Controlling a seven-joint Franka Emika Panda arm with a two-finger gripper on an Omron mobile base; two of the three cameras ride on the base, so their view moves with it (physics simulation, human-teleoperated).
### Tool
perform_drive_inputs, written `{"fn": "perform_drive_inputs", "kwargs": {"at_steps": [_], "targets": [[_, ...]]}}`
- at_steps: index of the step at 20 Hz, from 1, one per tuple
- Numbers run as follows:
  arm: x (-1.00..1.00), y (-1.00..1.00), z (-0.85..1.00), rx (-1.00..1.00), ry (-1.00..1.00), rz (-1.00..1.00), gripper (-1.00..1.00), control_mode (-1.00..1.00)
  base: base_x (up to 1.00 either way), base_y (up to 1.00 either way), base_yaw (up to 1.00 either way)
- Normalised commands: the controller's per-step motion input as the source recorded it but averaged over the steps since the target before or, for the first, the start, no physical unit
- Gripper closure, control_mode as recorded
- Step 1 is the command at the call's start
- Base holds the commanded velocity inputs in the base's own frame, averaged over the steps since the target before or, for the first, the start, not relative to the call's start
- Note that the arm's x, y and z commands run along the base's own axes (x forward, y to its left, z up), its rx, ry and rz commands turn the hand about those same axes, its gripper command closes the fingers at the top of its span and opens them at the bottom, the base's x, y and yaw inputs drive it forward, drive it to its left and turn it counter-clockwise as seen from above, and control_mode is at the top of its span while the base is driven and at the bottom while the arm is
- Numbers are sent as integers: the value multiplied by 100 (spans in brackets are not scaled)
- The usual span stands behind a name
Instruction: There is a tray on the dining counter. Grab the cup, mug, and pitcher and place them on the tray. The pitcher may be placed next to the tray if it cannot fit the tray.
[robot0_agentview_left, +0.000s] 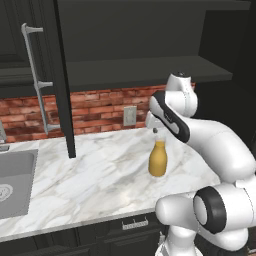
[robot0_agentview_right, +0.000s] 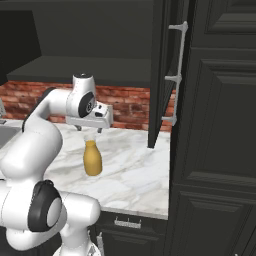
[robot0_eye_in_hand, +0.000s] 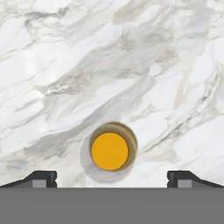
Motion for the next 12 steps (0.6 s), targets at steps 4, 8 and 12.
{"fn": "perform_drive_inputs", "kwargs": {"at_steps": [4,8,12], "targets": [[9,0,-13,0,0,0,-100,-100,0,0,0],[0,3,-11,0,0,0,-100,-100,0,0,0],[0,2,-10,0,0,0,-100,-100,0,0,0]]}}
